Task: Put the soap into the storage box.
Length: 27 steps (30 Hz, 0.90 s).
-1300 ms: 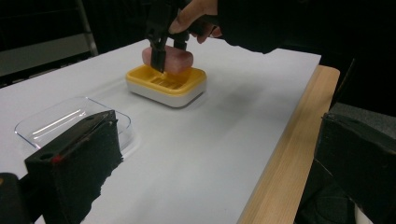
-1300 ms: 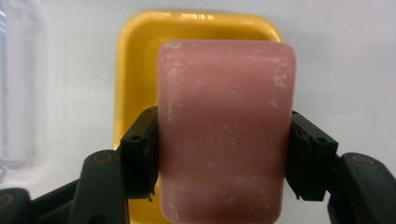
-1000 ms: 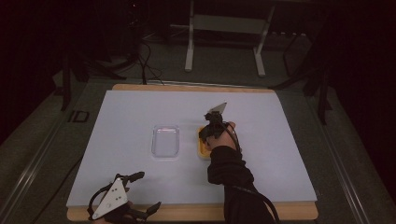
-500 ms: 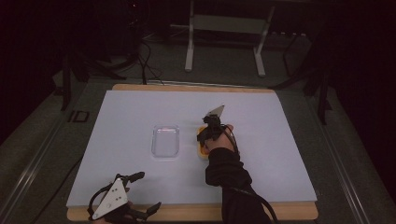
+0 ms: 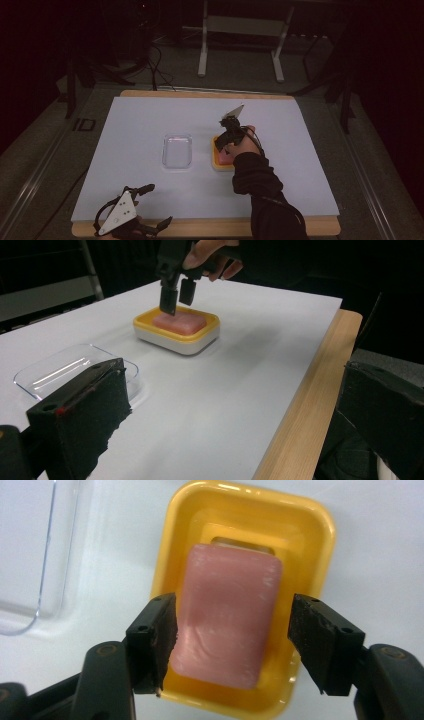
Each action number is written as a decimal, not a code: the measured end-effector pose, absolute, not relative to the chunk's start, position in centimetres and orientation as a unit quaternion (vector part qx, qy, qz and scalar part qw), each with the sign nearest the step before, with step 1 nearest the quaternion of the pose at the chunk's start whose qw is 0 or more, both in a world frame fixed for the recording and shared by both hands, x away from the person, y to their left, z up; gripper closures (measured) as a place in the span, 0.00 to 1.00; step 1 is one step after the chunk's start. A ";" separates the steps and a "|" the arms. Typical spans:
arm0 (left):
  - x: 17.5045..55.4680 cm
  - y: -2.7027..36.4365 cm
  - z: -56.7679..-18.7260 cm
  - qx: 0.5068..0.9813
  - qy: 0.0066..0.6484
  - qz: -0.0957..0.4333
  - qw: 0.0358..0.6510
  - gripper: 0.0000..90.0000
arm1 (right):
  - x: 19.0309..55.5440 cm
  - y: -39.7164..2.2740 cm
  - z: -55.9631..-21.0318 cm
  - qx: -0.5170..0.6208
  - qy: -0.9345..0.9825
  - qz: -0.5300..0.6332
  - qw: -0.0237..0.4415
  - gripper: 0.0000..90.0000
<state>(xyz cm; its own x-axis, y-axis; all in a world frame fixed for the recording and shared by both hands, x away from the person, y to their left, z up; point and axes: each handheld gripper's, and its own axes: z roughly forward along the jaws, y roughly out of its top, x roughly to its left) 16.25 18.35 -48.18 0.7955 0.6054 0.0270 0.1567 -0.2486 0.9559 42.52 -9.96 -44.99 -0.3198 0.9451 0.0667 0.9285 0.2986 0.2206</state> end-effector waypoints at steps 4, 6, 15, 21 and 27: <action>16.2 18.3 -48.2 0.766 0.248 0.199 0.559 0.01 | 42.2 -10.9 -44.1 0.547 0.827 0.120 0.038 0.40; 16.2 18.3 -48.2 0.766 0.247 0.199 0.558 0.01 | 42.1 -11.0 -44.0 0.537 0.834 0.123 0.038 0.40; 16.3 18.3 -48.2 0.767 0.247 0.199 0.558 0.01 | 41.1 -12.1 -43.5 0.451 0.876 0.163 0.052 0.25; 16.3 18.3 -48.3 0.769 0.247 0.197 0.556 0.01 | 40.0 -13.6 -44.5 0.368 0.899 0.227 0.071 0.12; 16.4 18.2 -48.3 0.769 0.247 0.197 0.556 0.01 | 39.2 -15.7 -45.1 0.325 0.905 0.264 0.072 0.12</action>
<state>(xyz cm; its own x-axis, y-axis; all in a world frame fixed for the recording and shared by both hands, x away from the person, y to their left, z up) 16.36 18.23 -48.33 0.8000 0.5993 0.0286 0.1610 -0.2604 0.9520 39.23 -15.73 -45.12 -0.7783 0.6267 0.0402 0.5502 0.6497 0.5246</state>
